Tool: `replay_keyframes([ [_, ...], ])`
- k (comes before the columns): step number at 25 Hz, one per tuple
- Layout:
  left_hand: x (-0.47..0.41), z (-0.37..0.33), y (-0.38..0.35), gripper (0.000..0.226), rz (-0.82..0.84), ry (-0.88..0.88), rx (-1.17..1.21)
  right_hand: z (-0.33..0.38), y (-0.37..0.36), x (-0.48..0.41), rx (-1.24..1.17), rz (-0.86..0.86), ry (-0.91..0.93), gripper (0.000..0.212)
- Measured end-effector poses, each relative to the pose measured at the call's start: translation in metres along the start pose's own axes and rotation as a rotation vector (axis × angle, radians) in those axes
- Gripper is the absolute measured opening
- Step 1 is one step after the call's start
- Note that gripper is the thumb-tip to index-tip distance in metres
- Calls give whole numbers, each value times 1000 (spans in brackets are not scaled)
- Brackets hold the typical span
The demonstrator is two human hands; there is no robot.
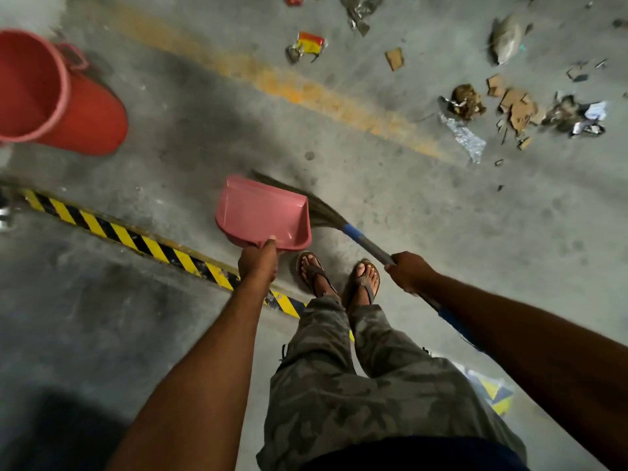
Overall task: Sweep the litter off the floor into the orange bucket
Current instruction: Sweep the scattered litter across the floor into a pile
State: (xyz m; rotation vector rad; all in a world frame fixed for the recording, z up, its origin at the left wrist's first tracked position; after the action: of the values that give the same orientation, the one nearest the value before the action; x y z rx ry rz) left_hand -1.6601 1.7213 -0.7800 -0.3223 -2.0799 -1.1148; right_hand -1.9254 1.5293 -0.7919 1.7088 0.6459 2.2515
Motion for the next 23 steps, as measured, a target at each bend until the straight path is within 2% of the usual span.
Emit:
replay_keyframes([
  [2,7,-8,-17,49,35,-21,16,-14,13,-13,-131,-70,-181,29],
  [4,11,-25,-36,45,66,-60,5,-16,42,-29,-232,-215,-266,28],
  [7,17,-54,-62,40,131,-123,-19,-3,84,-51,-272,-377,-189,32],
  [9,24,-74,-71,40,151,-169,-37,11,101,-54,-405,-419,-113,29],
  [11,29,-93,-75,41,153,-217,-79,15,110,-45,-485,-423,-45,26],
  [14,24,-107,-79,47,137,-247,-151,-1,103,-33,-327,-288,24,27],
  [16,21,-109,-82,48,138,-223,-166,-16,95,-34,-197,-146,-12,27],
  [18,13,-115,-87,45,149,-211,-170,-22,98,-51,-246,-104,-157,29],
  [21,6,-131,-97,40,197,-225,-151,-15,118,-75,-341,-259,-299,29],
  [23,-1,-149,-104,39,232,-249,-168,2,136,-88,-455,-377,-297,31],
])
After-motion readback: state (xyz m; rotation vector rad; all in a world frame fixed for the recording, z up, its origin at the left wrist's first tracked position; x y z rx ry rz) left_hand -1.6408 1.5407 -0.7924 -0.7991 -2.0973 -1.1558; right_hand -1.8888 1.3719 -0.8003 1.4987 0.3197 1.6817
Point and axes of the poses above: each hand's wrist, its own x-axis away from the middle knuckle, its own y-axis out of the back of the hand, z = x × y, the point moved 1 cm from there along -x, towards the middle knuckle, and after that the axes turned 3 degrees about -z, right-handed, at the moved point
